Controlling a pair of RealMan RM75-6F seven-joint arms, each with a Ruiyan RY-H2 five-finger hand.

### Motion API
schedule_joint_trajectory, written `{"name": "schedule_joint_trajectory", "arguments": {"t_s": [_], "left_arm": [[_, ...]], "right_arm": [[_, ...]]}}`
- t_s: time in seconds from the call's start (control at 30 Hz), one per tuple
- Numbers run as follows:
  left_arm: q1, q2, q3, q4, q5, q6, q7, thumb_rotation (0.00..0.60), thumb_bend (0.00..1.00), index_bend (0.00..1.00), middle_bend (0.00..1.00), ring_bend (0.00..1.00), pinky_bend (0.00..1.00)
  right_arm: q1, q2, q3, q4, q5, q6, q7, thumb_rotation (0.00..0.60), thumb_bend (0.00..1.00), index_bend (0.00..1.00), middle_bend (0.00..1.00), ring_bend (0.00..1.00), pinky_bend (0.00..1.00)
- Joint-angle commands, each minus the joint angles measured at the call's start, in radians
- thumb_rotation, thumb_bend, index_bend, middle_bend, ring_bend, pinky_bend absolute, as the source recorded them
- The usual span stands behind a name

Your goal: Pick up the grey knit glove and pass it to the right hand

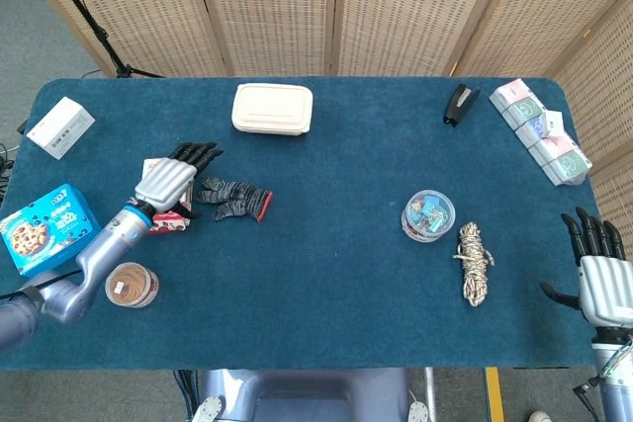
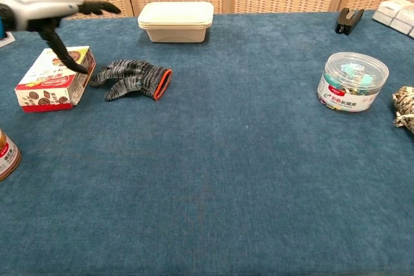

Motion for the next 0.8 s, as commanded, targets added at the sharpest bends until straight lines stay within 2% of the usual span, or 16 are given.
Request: {"name": "schedule_joint_trajectory", "arguments": {"t_s": [0.03, 0.3, 0.5, 0.7, 0.8], "left_arm": [[-0.066, -0.085, 0.007, 0.099, -0.025, -0.067, -0.03, 0.6, 0.0, 0.0, 0.0, 0.0, 0.0], [-0.114, -0.178, 0.035, 0.23, -0.006, -0.089, -0.088, 0.6, 0.0, 0.0, 0.0, 0.0, 0.0], [-0.156, -0.228, 0.057, 0.31, 0.0, -0.133, -0.107, 0.6, 0.0, 0.0, 0.0, 0.0, 0.04], [-0.177, -0.27, 0.072, 0.371, -0.001, -0.151, -0.112, 0.6, 0.0, 0.01, 0.0, 0.0, 0.17], [-0.182, -0.287, 0.07, 0.393, -0.01, -0.151, -0.102, 0.6, 0.0, 0.11, 0.05, 0.07, 0.24]], "right_arm": [[0.004, -0.004, 0.003, 0.006, 0.017, -0.016, 0.007, 0.6, 0.11, 0.0, 0.0, 0.0, 0.0], [0.008, -0.007, 0.01, 0.018, 0.039, -0.03, 0.013, 0.6, 0.11, 0.0, 0.0, 0.0, 0.0], [0.007, -0.004, 0.017, 0.019, 0.047, -0.025, 0.022, 0.6, 0.11, 0.0, 0.0, 0.0, 0.0], [0.006, 0.0, 0.021, 0.018, 0.052, -0.024, 0.032, 0.6, 0.11, 0.0, 0.0, 0.0, 0.0], [0.006, 0.002, 0.02, 0.016, 0.049, -0.022, 0.034, 0.6, 0.11, 0.0, 0.0, 0.0, 0.0]]}}
